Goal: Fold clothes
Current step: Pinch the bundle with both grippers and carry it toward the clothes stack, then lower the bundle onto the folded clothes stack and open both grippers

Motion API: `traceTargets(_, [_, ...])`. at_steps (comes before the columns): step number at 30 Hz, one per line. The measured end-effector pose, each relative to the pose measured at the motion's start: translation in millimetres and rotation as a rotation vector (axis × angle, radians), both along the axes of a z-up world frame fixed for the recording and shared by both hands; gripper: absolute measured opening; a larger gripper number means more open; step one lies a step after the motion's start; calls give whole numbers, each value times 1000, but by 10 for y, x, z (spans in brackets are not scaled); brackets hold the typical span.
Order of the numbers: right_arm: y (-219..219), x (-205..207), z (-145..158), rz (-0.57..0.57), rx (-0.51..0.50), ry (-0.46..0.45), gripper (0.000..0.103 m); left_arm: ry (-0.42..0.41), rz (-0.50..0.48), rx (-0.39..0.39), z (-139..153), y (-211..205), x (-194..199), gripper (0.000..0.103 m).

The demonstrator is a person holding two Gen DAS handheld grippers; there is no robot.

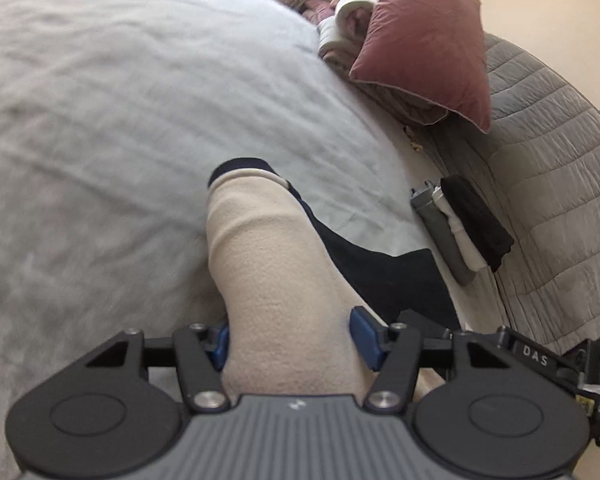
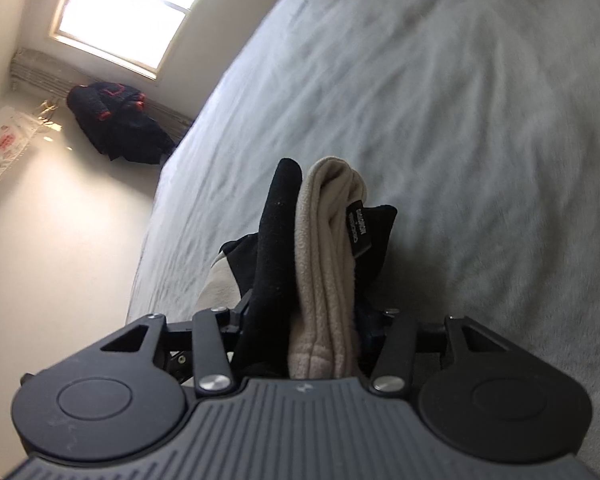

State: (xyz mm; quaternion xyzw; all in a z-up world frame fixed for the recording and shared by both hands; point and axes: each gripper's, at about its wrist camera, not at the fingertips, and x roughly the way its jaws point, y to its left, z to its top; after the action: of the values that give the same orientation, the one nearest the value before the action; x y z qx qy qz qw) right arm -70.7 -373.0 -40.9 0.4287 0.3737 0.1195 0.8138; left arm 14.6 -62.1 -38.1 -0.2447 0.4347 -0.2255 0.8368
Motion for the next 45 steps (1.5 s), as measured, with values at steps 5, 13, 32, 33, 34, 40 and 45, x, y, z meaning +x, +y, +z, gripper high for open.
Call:
traceTargets(5, [-197,-117,169,-68,-14,-28,51,-33,-27,-7,220,-224,155,55])
traceTargets(13, [-518,48,469,-260,-27,-87,51,-101,-117,-18,645,-913,642,46])
traceTargets(32, [-1859,1008,1005,-647,-244,-294,51,-279,-361,-150,1219,-3053,2006,45])
traceTargets(33, [-1914,1054,984,-659,-256,-297,51,-281,-365,-158,1177,-3118,2067,45])
traceTargets(34, [-1963,1097,961,-668,-271,-300,51,-282,-368,-164,1133,-3187,2130,45])
traceTargets(40, [-2144,1271,675,-722,-373,-280,51,-280,-384,-119,719,-3607,2399,47])
traceTargets(45, [-2285,1267,410,-743,-366,-273,61,-335,-350,-54,544,-3714,2322,60])
